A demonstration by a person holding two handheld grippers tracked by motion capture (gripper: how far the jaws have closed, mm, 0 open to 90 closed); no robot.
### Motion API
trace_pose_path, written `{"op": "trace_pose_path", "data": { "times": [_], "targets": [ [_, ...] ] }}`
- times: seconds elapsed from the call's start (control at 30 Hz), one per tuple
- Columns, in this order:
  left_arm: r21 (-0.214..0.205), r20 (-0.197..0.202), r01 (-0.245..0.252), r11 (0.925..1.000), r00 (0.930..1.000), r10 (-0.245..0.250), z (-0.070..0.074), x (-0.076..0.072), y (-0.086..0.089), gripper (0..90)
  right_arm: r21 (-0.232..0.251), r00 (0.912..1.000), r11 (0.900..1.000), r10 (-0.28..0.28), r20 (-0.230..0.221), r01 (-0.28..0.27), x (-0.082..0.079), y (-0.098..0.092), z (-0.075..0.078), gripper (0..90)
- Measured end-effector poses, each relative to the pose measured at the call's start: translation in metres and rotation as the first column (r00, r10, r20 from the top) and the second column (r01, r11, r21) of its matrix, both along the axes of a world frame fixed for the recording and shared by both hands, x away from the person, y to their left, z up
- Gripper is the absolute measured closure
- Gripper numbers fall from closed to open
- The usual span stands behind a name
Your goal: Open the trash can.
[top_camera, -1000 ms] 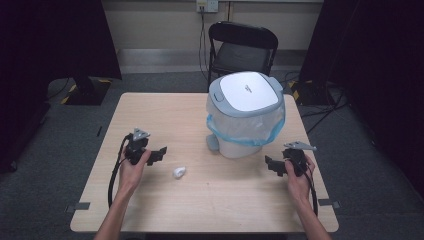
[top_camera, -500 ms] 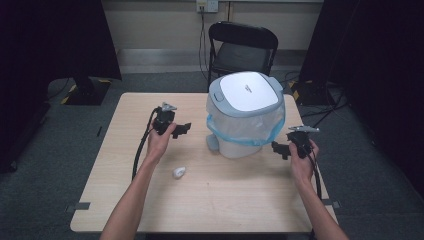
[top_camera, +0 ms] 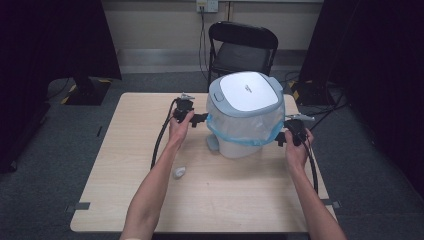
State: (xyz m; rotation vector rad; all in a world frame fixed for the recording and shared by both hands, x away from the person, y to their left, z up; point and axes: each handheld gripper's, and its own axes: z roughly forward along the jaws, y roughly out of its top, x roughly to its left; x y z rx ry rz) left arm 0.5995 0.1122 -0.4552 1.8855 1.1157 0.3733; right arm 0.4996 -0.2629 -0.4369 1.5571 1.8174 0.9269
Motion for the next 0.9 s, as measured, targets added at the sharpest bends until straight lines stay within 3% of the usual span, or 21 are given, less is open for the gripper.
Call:
{"op": "trace_pose_path", "data": {
  "times": [0.1, 0.2, 0.37, 0.5, 0.7, 0.9],
  "targets": [
    [-0.019, 0.007, 0.032, 0.9993, 0.9995, -0.032, -0.001, 0.002, -0.010, 24.1, 0.035, 1.0000, 0.9993, -0.008, -0.003, 0.008, 0.002, -0.002, -0.001, 21.7],
    [0.044, 0.042, 0.044, 0.9981, 0.9981, -0.045, 0.006, 0.003, -0.019, 31.8, 0.062, 1.0000, 0.9981, 0.001, -0.002, -0.001, 0.005, -0.005, -0.004, 23.4],
    [0.026, 0.071, 0.073, 0.9970, 0.9947, -0.075, 0.008, 0.001, -0.021, 40.6, 0.046, 0.9990, 0.9981, 0.040, 0.018, -0.041, 0.006, 0.001, -0.002, 42.6],
    [0.026, 0.121, 0.099, 0.9948, 0.9875, -0.101, 0.007, -0.006, -0.023, 57.7, 0.018, 0.9962, 0.9965, 0.081, 0.030, -0.082, 0.006, 0.006, 0.000, 56.1],
    [0.002, 0.104, 0.138, 0.9904, 0.9850, -0.137, 0.006, -0.018, -0.009, 61.1, 0.039, 0.9901, 0.9897, 0.136, 0.034, -0.138, 0.003, 0.009, -0.001, 58.6],
    [0.017, 0.090, 0.170, 0.9853, 0.9811, -0.171, 0.008, -0.047, 0.011, 62.1, 0.038, 0.9798, 0.9793, 0.198, 0.028, -0.199, -0.003, 0.018, 0.000, 60.1]
  ]
}}
